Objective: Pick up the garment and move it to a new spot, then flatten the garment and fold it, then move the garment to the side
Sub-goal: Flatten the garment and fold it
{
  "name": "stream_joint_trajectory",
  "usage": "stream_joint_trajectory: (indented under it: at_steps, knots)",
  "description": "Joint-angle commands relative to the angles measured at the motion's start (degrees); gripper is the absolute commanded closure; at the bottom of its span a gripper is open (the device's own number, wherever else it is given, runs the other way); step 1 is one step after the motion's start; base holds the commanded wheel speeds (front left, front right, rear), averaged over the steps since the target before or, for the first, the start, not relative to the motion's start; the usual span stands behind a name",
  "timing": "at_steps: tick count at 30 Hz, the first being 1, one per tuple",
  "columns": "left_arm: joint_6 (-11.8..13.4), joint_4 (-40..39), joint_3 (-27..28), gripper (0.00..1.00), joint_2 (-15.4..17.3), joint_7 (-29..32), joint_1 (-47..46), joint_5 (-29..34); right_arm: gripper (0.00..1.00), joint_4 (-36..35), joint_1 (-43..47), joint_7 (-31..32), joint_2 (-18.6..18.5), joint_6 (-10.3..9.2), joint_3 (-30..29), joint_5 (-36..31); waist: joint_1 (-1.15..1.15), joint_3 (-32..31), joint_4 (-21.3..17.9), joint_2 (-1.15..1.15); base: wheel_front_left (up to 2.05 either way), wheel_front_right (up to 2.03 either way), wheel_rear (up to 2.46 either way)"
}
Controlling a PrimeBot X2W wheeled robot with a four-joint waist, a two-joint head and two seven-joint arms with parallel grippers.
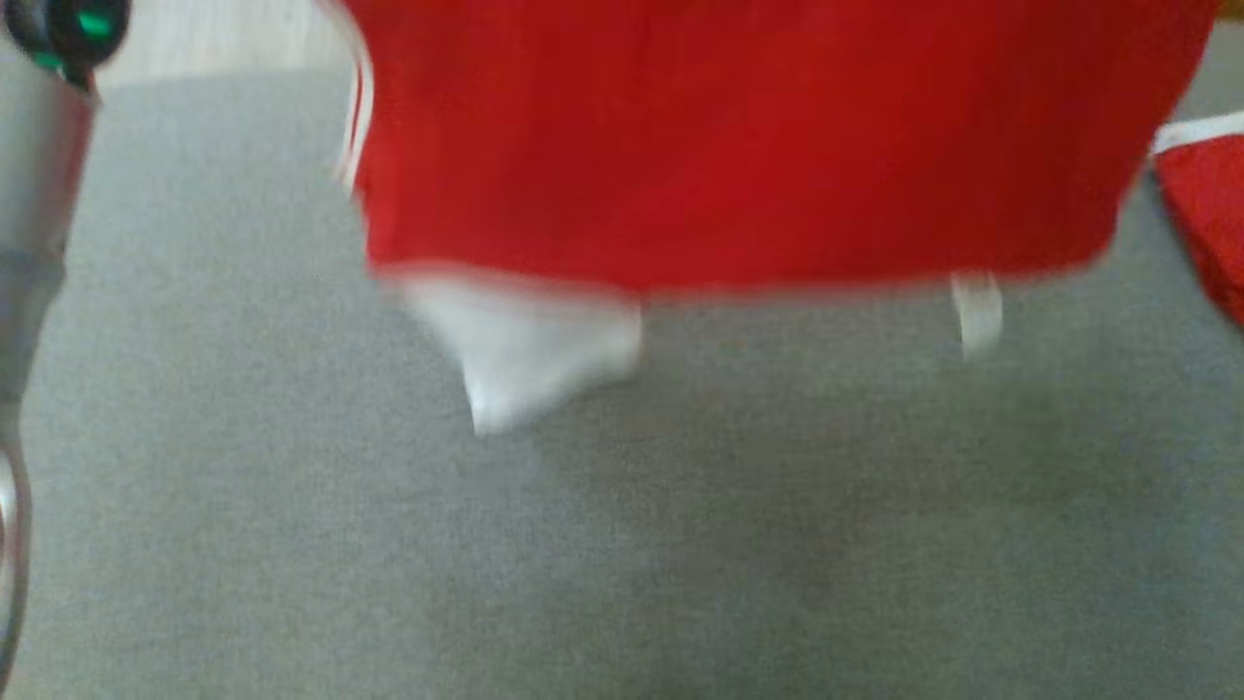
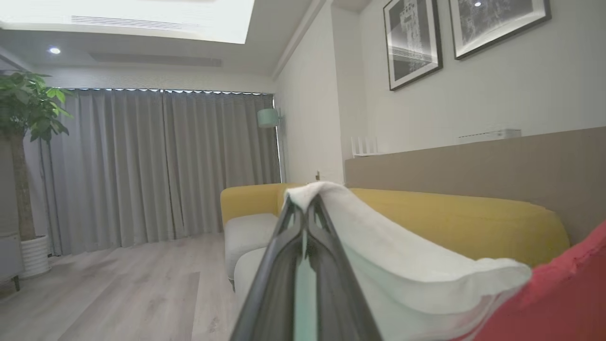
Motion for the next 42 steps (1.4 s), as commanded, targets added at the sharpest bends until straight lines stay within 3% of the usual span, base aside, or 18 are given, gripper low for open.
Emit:
stream_joint_trajectory:
  at_steps: [1, 9, 16, 23, 28, 35, 42]
  knots:
    - [-0.07, -0.2, 1.92, 1.0, 2.01, -1.18, -4.92, 0.3, 1.0, 0.06, -2.66, -0.94, 0.19, 0.39, 0.33, -0.2, -0.03, 3.73, 0.12, 0.0, 0.0, 0.0, 0.0]
    - [-0.36, 3.22, 0.01, 1.0, -1.01, -8.24, -13.68, -0.77, 1.0, 5.98, -15.84, -4.18, -1.74, 0.39, -0.21, -5.14, -0.03, 12.57, 2.83, 0.0, 0.0, 0.0, 0.0]
    - [-0.38, 0.31, -6.43, 1.0, 1.63, -11.1, -4.64, -5.84, 1.0, 5.78, -9.46, -4.24, -2.85, 0.39, -0.43, -6.29, -0.03, 17.04, 5.44, 0.0, 0.0, 0.0, 0.0]
    - [-0.39, -3.98, -8.75, 1.0, 4.48, -12.35, 7.25, -7.43, 1.0, 4.46, 1.82, -4.25, -2.49, 0.39, -3.1, -4.87, -0.03, 15.19, 5.38, 0.0, 0.0, 0.0, 0.0]
    - [-0.12, -10.81, -7.0, 1.0, 7.87, -12.45, 22.56, -6.27, 1.0, 0.52, 14.78, -4.25, -2.35, 0.39, -6.49, -4.65, -0.03, 9.9, 4.15, 0.0, 0.0, 0.0, 0.0]
    - [4.18, -19.92, -7.09, 1.0, 11.05, -12.47, 46.03, -6.36, 1.0, -4.87, 34.28, -4.25, -1.78, 0.39, -8.83, -3.98, -0.03, 1.52, 2.93, 0.0, 0.0, 0.0, 0.0]
    - [10.84, -29.49, -8.48, 1.0, 12.54, -12.38, 62.61, -9.99, 1.0, -9.76, 50.51, -3.85, -0.81, 0.39, -11.38, -3.14, -0.03, -3.5, 2.4, 0.0, 0.0, 0.0, 0.0]
